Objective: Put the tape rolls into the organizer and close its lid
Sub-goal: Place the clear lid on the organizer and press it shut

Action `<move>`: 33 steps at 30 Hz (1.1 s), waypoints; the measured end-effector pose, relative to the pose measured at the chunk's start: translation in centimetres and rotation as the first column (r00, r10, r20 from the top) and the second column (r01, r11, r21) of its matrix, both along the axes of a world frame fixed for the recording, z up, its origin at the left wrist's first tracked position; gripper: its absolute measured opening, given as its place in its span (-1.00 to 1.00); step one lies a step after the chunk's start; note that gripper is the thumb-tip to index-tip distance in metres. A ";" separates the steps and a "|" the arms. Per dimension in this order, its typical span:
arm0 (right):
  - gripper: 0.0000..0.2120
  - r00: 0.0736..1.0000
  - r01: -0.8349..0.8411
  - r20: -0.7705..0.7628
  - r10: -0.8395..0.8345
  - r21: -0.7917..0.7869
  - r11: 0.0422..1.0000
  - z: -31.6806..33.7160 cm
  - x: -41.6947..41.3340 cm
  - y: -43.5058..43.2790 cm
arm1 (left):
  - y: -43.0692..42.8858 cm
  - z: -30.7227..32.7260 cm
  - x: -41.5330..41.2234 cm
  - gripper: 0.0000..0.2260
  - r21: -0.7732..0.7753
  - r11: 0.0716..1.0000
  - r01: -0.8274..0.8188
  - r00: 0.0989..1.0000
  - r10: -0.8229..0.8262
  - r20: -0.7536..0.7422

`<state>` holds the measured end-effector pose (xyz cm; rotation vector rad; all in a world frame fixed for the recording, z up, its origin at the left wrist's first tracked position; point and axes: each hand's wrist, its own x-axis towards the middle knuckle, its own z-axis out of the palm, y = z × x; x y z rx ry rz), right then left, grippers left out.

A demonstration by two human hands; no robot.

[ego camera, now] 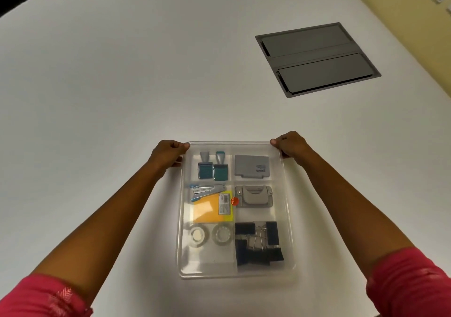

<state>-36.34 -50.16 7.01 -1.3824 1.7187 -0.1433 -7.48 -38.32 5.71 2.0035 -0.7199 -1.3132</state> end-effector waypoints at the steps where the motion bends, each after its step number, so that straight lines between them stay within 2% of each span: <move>1: -0.75 1.000 -0.007 -0.009 0.007 0.014 1.000 -0.1 0.1 -0.2 | -0.2 0.0 0.0 -0.79 -0.001 1.000 0.007 1.000 -0.007 0.004; 10: -0.78 0.997 0.061 0.044 -0.067 0.131 0.989 -0.6 0.3 -0.5 | -1.3 0.3 -0.2 -0.71 0.036 0.995 0.090 0.993 -0.092 0.079; 14: -0.80 0.993 0.078 0.075 -0.091 0.163 0.984 -0.6 0.0 -0.5 | -2.9 0.8 -0.6 -0.65 0.089 0.971 0.224 0.949 -0.238 0.205; 18: -0.82 0.985 0.106 0.113 -0.129 0.196 0.975 -0.7 -0.3 -0.4 | -4.0 0.8 -0.3 -0.63 0.185 0.936 0.299 0.909 -0.339 0.244; 23: -0.81 0.980 0.116 0.133 -0.148 0.220 0.969 -1.0 -0.5 -0.5 | -4.5 -0.1 -0.8 -0.68 0.208 0.936 0.284 0.913 -0.330 0.240; 27: -0.80 0.989 0.091 0.097 -0.112 0.197 0.976 -1.0 -0.2 -0.5 | -4.7 -0.2 -0.9 -0.80 0.242 0.934 0.261 0.924 -0.314 0.216; 29: -0.80 0.983 0.105 0.128 -0.130 0.186 0.977 -1.0 -0.3 -0.2 | -4.4 -0.3 -0.8 -0.78 0.208 0.942 0.262 0.924 -0.307 0.226; 31: -0.77 0.968 0.139 0.184 -0.170 0.170 0.976 -1.0 -0.6 0.4 | -3.2 -0.3 -1.1 -0.67 0.126 0.955 0.268 0.878 -0.296 0.377; 33: -0.74 0.975 0.173 0.135 -0.178 0.047 0.984 -1.1 -0.9 1.7 | -0.7 -0.5 -2.2 -0.54 0.022 0.962 0.272 0.792 -0.236 0.563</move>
